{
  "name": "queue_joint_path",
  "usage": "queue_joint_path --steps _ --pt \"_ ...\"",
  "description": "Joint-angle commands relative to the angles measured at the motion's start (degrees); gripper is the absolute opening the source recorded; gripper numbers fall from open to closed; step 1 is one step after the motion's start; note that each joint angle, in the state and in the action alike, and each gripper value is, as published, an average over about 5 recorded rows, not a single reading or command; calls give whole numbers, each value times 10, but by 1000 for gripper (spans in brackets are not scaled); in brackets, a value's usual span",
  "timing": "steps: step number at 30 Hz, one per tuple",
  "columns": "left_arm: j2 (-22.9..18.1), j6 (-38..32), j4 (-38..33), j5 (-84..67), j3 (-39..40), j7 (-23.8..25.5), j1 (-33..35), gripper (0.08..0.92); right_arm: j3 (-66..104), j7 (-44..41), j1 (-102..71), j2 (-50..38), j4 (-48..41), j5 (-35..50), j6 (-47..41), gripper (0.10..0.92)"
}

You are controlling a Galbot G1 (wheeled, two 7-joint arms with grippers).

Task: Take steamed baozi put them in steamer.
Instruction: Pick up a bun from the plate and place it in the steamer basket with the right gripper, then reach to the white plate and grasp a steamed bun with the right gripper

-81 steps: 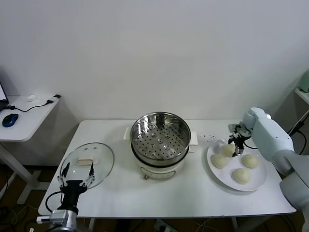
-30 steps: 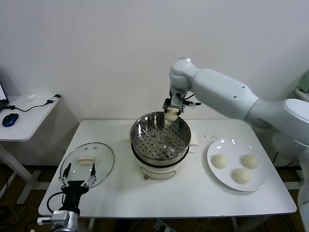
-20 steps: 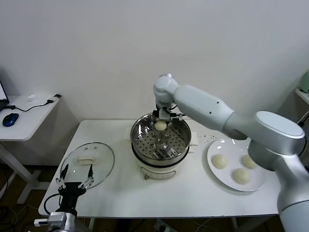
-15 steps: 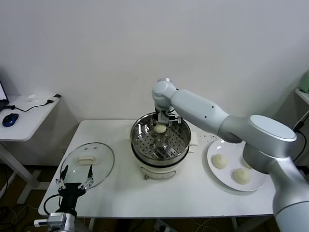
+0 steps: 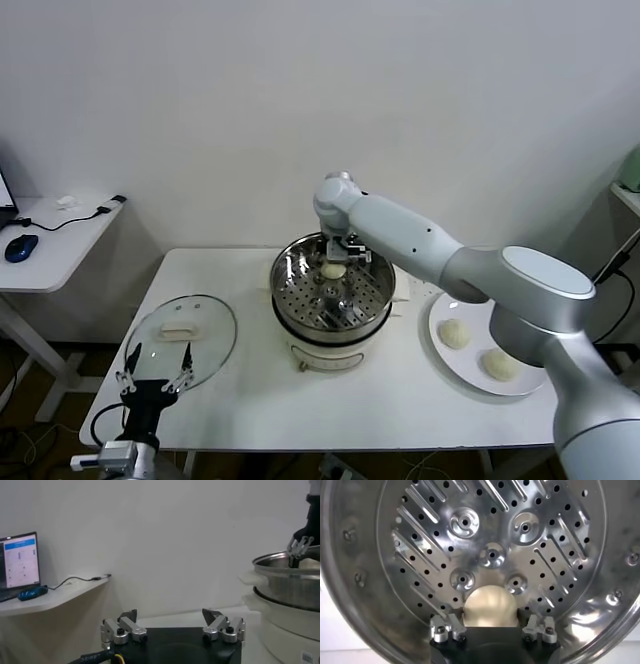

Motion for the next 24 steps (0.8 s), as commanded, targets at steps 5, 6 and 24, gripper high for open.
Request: queue_joint_path --steps 5,6,24 --pt "-3 -1 -1 1 0 -2 3 823 5 -17 46 -40 55 85 -8 822" --pt "-3 -1 -2 0 0 -2 3 823 4 -21 55 -52 71 107 -15 823" --pt "-4 0 -28 -12 6 -1 20 823 -358 15 309 -444 264 691 -475 823"
